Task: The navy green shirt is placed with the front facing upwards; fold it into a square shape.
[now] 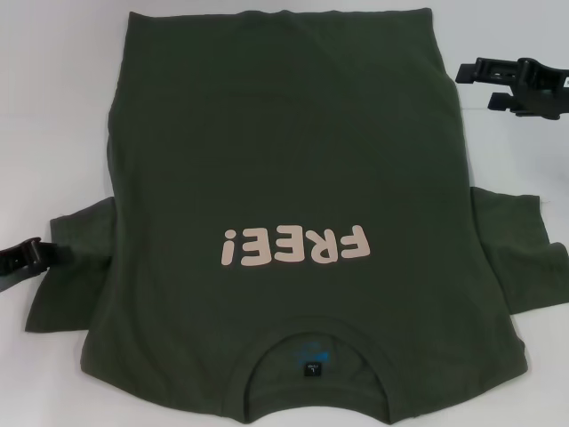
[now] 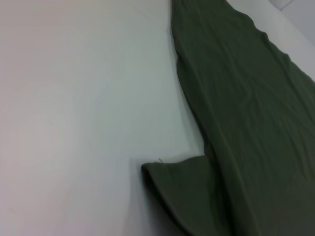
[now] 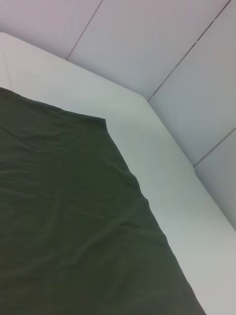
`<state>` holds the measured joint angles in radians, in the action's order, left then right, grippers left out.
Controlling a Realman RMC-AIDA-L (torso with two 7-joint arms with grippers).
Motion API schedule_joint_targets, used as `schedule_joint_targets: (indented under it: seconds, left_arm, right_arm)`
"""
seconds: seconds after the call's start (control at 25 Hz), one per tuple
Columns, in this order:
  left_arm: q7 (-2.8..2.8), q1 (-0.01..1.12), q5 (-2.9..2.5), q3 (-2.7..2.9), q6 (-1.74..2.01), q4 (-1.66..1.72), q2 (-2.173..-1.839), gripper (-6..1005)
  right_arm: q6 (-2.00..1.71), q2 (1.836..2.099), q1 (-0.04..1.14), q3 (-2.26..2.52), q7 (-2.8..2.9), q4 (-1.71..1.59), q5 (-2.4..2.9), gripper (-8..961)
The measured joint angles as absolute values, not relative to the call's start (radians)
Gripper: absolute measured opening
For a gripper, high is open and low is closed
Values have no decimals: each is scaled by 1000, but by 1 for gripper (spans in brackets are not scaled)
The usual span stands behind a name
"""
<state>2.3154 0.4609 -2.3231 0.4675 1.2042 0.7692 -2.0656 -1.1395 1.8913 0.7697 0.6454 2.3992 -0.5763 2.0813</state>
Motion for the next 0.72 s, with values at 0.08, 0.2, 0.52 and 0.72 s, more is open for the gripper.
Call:
schedule_joint_targets:
  seconds: [0.08, 0.2, 0.52, 0.72]
  left_arm:
    - [2320, 465, -2332, 471, 1205, 775, -2064, 226]
    - [2325, 470, -2347, 471, 1209, 783, -2063, 110]
    - [2325, 495, -2470, 589, 1219, 926, -2057, 3]
    - [2348, 550, -2610, 604, 1209, 977, -2047, 4]
  right_arm:
    - [-1137, 1891, 770, 645, 2399, -576, 2081, 944]
    - [-1137, 1891, 773, 645, 2399, -576, 2081, 944]
    - [-1139, 1891, 773, 645, 2400, -577, 2080, 944]
    - [-1137, 1891, 770, 640, 2401, -577, 2080, 944]
